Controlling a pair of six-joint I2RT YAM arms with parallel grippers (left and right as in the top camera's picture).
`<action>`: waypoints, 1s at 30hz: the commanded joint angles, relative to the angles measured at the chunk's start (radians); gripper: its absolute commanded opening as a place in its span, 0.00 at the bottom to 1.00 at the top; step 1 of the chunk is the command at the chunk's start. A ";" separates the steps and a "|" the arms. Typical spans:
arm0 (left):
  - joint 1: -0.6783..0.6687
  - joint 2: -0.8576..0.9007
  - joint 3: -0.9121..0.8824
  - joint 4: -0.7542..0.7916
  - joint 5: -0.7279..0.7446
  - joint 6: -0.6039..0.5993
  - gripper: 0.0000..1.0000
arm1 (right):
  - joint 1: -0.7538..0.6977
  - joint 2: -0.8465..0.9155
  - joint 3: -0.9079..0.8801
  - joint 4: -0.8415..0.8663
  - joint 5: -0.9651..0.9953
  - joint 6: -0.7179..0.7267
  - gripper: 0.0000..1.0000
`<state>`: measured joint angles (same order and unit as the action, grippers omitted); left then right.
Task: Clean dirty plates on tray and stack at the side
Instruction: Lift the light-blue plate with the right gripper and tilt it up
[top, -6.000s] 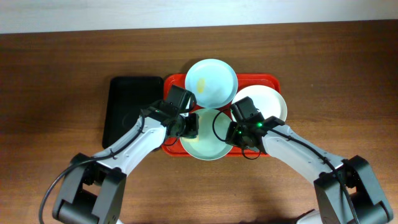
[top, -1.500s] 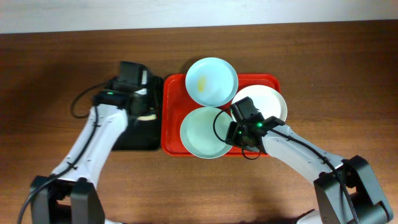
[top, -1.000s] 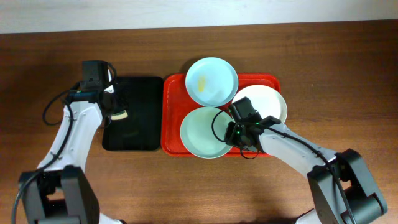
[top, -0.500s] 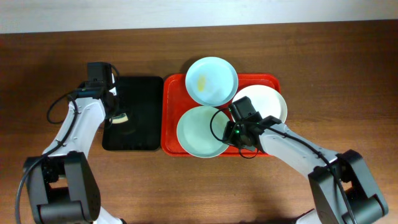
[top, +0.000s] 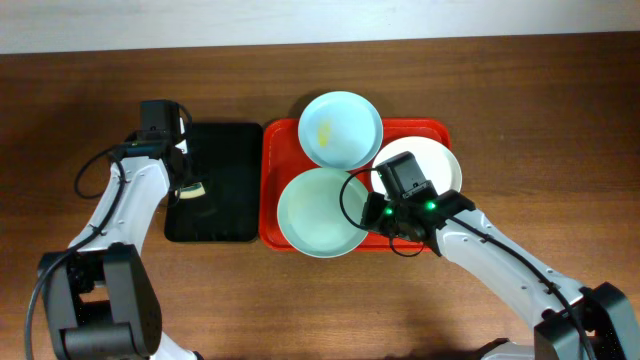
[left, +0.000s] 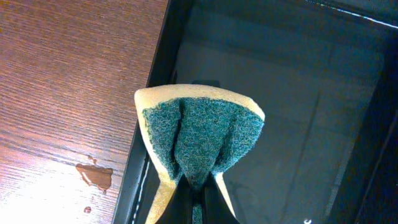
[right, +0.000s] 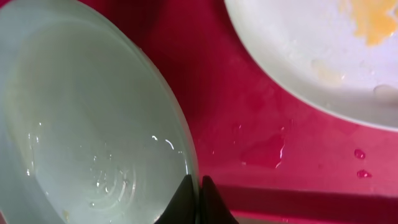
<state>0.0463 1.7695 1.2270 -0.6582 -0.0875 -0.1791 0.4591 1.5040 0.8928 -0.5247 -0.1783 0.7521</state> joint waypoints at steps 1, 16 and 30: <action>0.002 0.005 0.014 0.000 -0.018 0.013 0.00 | 0.006 -0.026 0.069 0.010 -0.027 -0.014 0.04; 0.002 0.005 0.014 -0.001 -0.018 0.013 0.00 | 0.183 0.076 0.103 0.355 0.255 -0.011 0.04; 0.002 0.005 0.014 -0.003 -0.018 0.074 0.00 | 0.203 0.460 0.613 0.201 0.331 -0.092 0.04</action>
<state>0.0463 1.7695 1.2270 -0.6621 -0.0948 -0.1741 0.6601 1.9110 1.3861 -0.2966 0.0937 0.7120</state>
